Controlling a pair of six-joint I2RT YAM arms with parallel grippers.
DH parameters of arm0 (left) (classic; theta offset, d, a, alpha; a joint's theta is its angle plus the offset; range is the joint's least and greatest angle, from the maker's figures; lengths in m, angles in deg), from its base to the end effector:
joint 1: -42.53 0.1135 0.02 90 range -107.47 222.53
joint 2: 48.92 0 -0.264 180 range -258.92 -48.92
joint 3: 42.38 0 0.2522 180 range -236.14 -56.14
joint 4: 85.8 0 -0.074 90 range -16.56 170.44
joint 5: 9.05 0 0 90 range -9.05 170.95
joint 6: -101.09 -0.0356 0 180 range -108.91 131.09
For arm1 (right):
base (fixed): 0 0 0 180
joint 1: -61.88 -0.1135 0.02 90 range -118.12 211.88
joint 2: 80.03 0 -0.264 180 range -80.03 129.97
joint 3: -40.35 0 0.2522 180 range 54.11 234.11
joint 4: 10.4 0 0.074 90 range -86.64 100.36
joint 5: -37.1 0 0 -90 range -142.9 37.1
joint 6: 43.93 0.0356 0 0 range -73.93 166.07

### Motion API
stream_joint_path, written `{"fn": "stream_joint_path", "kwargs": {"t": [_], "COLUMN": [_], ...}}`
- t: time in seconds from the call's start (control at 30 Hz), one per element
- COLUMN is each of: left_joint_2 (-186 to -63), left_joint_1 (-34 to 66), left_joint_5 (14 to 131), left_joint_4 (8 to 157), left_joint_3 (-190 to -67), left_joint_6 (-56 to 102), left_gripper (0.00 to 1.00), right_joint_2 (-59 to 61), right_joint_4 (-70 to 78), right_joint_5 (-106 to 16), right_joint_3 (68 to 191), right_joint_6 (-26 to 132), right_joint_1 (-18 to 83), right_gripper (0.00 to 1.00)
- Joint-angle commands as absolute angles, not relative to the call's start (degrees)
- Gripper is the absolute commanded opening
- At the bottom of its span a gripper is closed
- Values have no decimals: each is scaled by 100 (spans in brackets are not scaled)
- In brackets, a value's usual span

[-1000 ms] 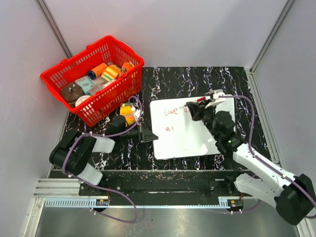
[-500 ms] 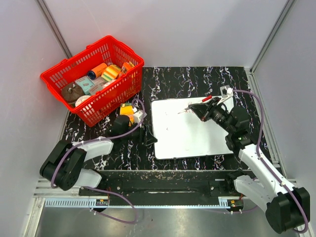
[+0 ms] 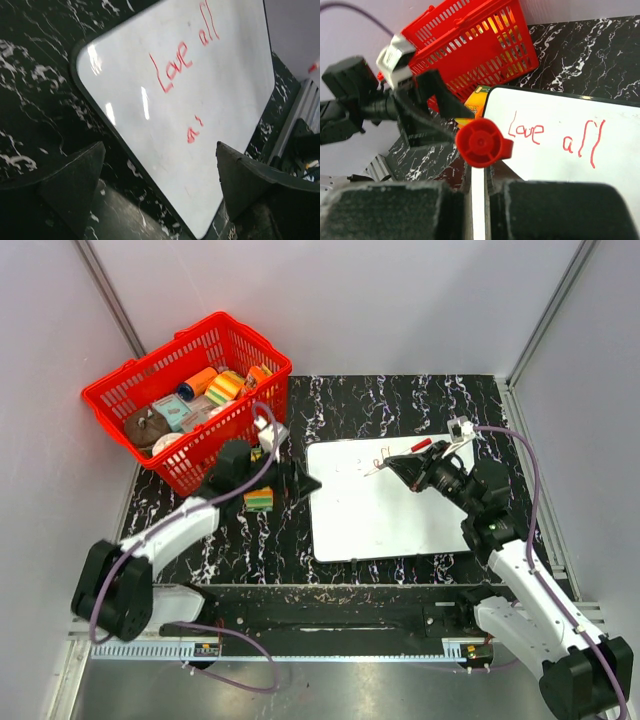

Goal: Write a sentence on the whiteboard
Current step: Pick up the whiteboard from the center of the board.

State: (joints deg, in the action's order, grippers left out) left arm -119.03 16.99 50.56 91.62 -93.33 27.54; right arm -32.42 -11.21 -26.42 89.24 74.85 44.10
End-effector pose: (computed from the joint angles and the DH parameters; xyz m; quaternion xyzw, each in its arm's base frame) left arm 0.2319 -0.1308 0.2402 0.2099 0.7847 -0.3966 0.4278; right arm 0.1856 0.0762 0.3180 -0.0994 0.6883 0.4230 0.5809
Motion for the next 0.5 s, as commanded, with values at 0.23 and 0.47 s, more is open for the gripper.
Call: {"fn": "stream_joint_path", "kwargs": {"t": [0.23, 0.47], "left_joint_2": [-13690, -14225], "left_joint_1": [2108, 2161], "left_joint_5": [4263, 3324], "left_joint_4": [8817, 9571], "left_joint_3": [-10966, -11124], "left_joint_6": [2533, 2822], "left_gripper": [98, 97], "right_joint_2": [-3451, -3460], "right_joint_4": [-948, -886], "right_joint_5": [-2741, -2812], "right_joint_3": [9234, 9278], "right_joint_6": [7139, 7042], "right_joint_1": [4456, 4448], "right_gripper": [0, 0]}}
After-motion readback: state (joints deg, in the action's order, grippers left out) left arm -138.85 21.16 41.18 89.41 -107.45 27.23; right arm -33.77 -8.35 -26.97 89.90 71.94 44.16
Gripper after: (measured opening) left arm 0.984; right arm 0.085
